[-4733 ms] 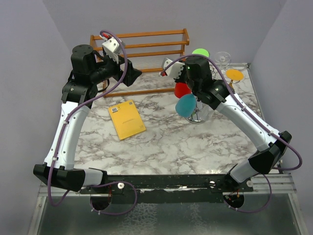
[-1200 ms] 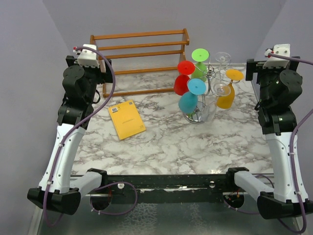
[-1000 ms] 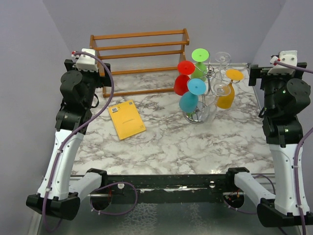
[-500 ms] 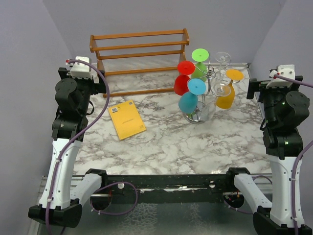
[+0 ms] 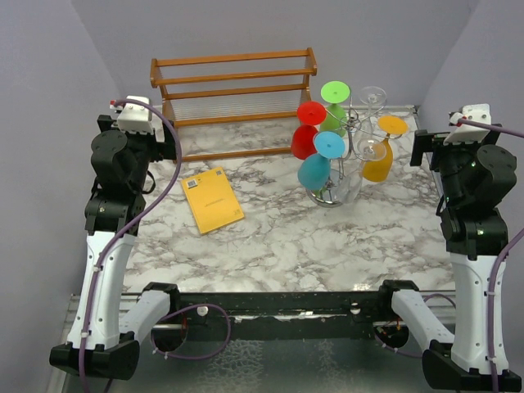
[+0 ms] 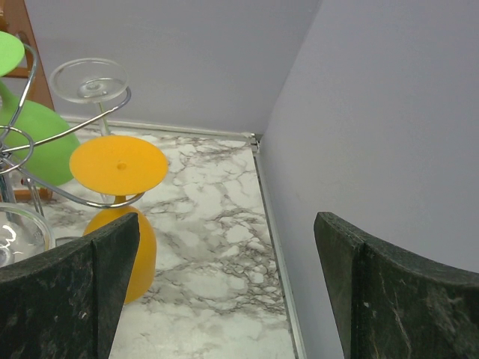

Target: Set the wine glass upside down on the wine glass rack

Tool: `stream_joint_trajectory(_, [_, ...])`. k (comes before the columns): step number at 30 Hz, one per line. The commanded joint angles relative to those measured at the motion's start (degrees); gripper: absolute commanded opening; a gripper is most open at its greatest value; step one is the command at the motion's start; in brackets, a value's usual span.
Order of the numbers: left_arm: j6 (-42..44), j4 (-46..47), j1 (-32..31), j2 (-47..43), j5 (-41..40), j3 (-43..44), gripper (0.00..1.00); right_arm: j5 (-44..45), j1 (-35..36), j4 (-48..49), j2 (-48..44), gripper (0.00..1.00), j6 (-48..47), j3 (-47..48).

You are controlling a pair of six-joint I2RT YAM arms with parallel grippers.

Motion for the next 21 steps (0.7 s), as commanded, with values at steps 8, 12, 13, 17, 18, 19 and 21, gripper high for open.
stream_joint_trajectory(8, [-0.13, -1.14, 1.17, 0.26, 3.48, 1.58, 0.99, 0.15, -0.33, -0.92, 1.3, 1.0, 1.68, 1.55])
stream_joint_trajectory(12, [-0.06, -1.09, 1.2, 0.1, 5.03, 1.08, 0.99, -0.25, -0.33, -1.05, 0.89, 1.0, 1.59, 1.03])
stream_joint_trajectory(13, [-0.04, -1.1, 1.2, 0.08, 5.21, 1.09, 0.99, -0.27, -0.33, -1.17, 0.82, 1.0, 1.57, 0.93])
stream_joint_trajectory(17, [-0.06, -1.06, 1.2, 0.07, 5.9, 0.92, 0.99, -0.61, -0.41, -1.27, 0.64, 1.0, 1.57, 0.9])
stream_joint_trajectory(18, [-0.1, -1.05, 1.2, 0.06, 6.15, 0.82, 0.99, -0.83, -0.42, -1.33, 0.76, 1.0, 1.57, 1.02])
stream_joint_trajectory(19, [-0.14, -1.09, 1.2, 0.03, 6.23, 0.76, 0.99, -0.99, -0.42, -1.38, 0.76, 1.0, 1.57, 1.06])
stream_joint_trajectory(21, [-0.14, -1.14, 1.19, 0.02, 6.62, 0.76, 0.99, -1.29, -0.42, -1.47, 0.84, 1.0, 1.65, 1.08])
